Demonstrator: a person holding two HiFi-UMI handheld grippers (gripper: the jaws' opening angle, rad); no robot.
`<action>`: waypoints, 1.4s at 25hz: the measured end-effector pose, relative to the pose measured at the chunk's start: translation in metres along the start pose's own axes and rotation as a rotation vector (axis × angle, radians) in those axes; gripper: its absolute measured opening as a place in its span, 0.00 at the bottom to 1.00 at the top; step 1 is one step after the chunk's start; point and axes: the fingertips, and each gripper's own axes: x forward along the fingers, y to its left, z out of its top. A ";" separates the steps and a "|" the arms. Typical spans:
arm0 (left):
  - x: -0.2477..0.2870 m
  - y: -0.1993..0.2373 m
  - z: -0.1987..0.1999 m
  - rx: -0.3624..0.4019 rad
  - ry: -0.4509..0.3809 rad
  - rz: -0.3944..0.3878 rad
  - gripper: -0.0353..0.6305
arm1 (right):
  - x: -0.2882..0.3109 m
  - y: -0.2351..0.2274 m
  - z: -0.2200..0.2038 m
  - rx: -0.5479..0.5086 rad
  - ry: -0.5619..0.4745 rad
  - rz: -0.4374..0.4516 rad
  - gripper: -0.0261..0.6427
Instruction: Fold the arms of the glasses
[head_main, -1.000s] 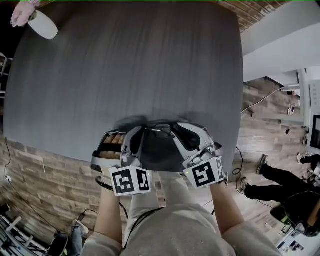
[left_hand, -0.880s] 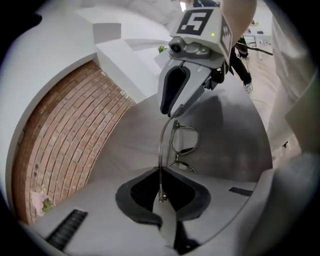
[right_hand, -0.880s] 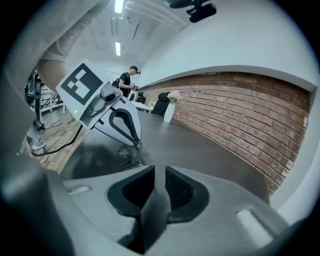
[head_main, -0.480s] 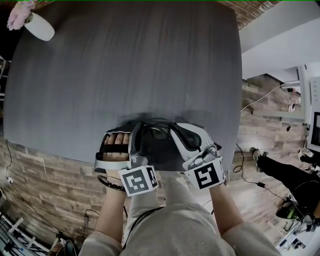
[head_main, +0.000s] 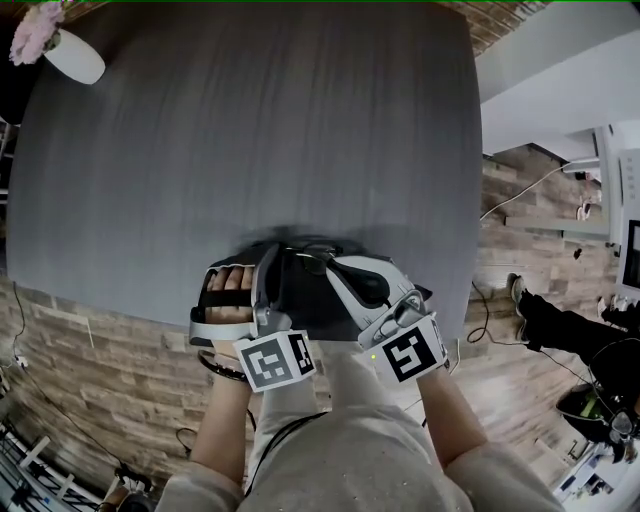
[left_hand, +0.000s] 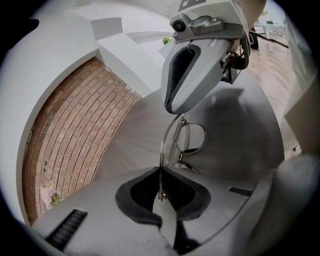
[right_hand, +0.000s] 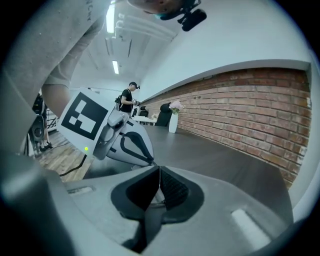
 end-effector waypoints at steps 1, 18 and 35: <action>0.000 0.000 0.001 -0.009 -0.005 -0.003 0.07 | -0.001 0.000 0.001 0.006 -0.007 0.002 0.05; -0.003 0.000 0.003 -0.024 -0.036 -0.005 0.07 | 0.004 0.003 -0.006 0.069 0.046 0.042 0.16; -0.014 0.003 0.008 -0.153 -0.227 -0.058 0.09 | 0.011 -0.010 -0.018 0.010 0.114 -0.050 0.07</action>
